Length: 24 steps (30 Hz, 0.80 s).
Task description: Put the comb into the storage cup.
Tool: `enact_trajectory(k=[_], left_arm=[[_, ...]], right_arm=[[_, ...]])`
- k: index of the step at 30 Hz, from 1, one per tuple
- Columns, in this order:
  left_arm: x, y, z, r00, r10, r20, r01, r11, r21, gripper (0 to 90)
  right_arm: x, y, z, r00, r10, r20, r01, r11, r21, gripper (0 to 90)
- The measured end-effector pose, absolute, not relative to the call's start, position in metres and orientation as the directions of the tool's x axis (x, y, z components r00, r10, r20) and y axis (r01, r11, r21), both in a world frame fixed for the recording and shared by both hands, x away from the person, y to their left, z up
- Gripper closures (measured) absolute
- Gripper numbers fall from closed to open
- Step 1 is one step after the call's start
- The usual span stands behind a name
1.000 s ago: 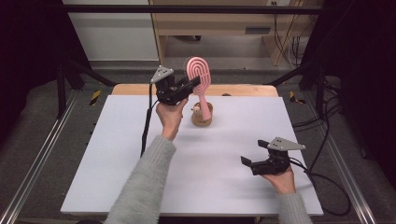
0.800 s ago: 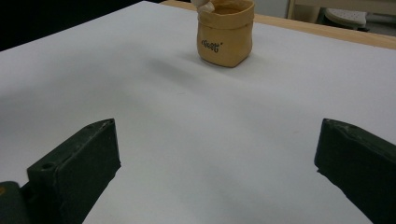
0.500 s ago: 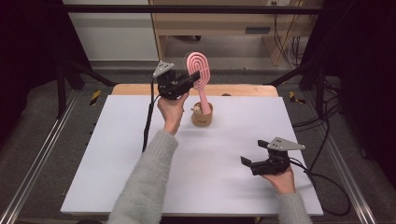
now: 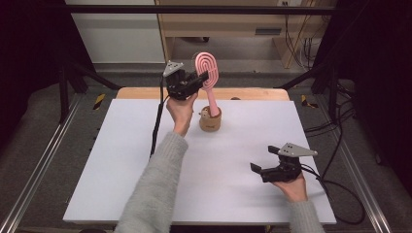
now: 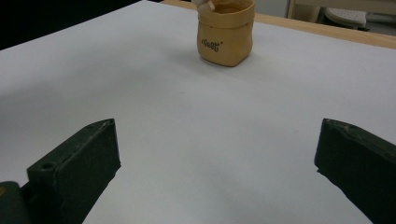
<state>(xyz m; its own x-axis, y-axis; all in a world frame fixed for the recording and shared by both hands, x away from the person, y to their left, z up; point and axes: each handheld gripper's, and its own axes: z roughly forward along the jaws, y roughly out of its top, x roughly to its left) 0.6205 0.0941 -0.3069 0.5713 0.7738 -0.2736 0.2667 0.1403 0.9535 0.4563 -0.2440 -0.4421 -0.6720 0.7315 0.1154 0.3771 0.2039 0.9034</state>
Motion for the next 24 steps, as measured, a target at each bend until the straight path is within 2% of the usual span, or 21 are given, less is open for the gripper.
enact_trajectory(k=[24], left_arm=[[0.64, 0.092, -0.323, 0.533, 0.802, -0.269, 0.282, 0.131, 0.95, 63.8]], right_arm=[[0.456, -0.244, -0.443, -0.672, 0.732, 0.116, 0.38, 0.206, 0.902, 0.3]])
